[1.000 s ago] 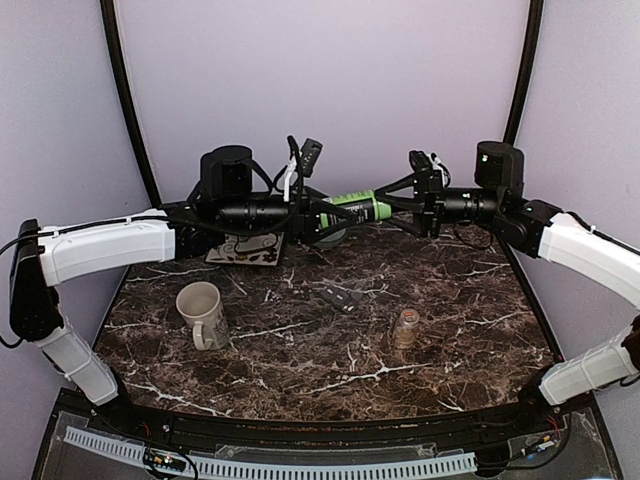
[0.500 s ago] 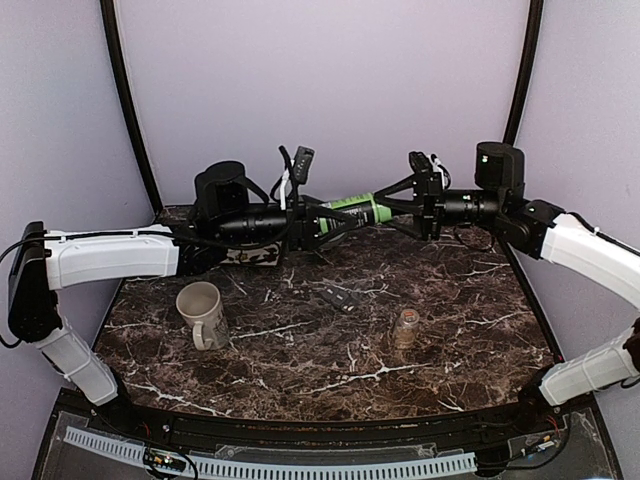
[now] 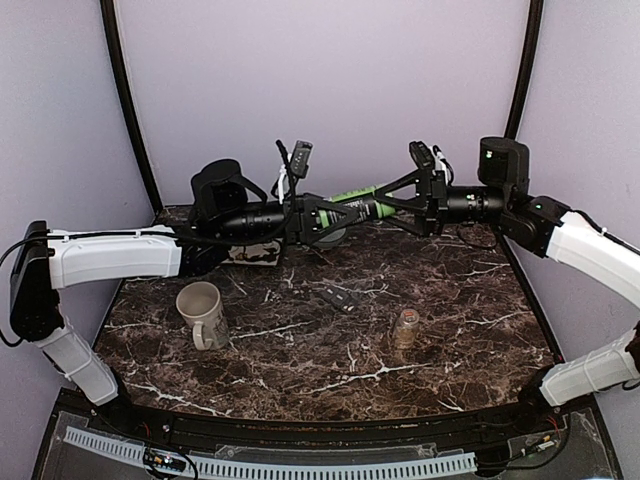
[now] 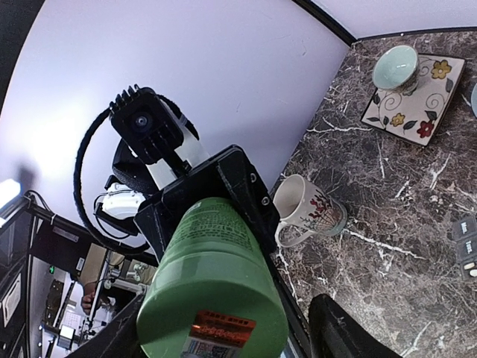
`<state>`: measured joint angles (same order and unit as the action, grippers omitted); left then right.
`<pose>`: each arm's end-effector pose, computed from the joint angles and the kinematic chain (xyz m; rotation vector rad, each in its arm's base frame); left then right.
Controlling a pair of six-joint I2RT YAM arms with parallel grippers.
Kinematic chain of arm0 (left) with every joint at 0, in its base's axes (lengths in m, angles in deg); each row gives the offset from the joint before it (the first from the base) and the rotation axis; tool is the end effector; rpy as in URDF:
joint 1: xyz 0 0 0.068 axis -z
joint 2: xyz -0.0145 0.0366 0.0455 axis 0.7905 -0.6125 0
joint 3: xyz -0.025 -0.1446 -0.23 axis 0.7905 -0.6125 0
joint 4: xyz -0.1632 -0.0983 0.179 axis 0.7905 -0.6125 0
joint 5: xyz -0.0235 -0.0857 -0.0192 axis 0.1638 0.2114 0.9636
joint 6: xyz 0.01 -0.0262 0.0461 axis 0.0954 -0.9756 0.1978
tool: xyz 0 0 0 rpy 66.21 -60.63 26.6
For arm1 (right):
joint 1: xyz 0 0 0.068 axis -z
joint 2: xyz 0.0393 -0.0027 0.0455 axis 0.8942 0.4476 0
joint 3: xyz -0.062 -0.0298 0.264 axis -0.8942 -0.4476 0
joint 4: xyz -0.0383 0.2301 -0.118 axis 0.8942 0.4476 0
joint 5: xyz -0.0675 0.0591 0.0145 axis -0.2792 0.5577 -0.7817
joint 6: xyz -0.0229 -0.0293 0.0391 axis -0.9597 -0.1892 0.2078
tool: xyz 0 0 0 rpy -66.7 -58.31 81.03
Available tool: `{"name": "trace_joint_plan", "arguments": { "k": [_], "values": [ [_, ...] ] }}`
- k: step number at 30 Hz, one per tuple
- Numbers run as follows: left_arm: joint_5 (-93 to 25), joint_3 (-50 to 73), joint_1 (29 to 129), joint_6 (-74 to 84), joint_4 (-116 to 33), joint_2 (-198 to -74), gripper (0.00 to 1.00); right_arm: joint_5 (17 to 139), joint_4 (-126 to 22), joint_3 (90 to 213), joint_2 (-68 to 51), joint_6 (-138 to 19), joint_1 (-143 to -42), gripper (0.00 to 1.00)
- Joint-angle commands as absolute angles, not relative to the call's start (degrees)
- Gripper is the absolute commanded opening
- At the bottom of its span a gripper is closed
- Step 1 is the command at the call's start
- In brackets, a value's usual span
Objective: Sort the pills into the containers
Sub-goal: Screw the lid of the pill bottle onto the pill bottle.
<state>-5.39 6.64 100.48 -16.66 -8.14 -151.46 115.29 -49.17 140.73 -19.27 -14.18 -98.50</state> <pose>0.2323 -0.2924 0.3540 0.8025 1.4078 -1.5790 0.2143 0.1813 0.3807 -0.3784 2.0183 1.7128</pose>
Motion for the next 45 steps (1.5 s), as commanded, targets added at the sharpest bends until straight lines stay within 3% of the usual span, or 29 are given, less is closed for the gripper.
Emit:
{"name": "trace_joint_plan", "arguments": {
  "k": [1, 13, 23, 32, 45],
  "values": [
    [-4.95, 7.56, 99.31, -19.44, -1.48, -150.95, 0.00, 115.11, -45.21, 141.80, -20.74, -19.41, -98.79, 0.72],
    [-0.35, 9.73, 97.44, -24.59, -2.21, -153.39, 0.00, 112.69, -31.96, 147.12, -23.18, -35.96, -98.75, 0.74],
    [12.91, 13.25, 95.84, -37.20, 2.08, -156.55, 0.00, 103.36, -22.56, 148.24, -26.22, -51.87, -100.86, 0.74],
    [21.81, 12.95, 95.76, -50.97, 13.24, -159.37, 0.00, 96.79, -22.03, 147.40, -30.51, -54.78, -104.53, 0.74],
    [26.21, 14.21, 96.66, -51.86, 10.58, -159.64, 0.00, 94.16, -20.27, 151.09, -28.07, -55.55, -109.18, 0.74]
  ]
}}
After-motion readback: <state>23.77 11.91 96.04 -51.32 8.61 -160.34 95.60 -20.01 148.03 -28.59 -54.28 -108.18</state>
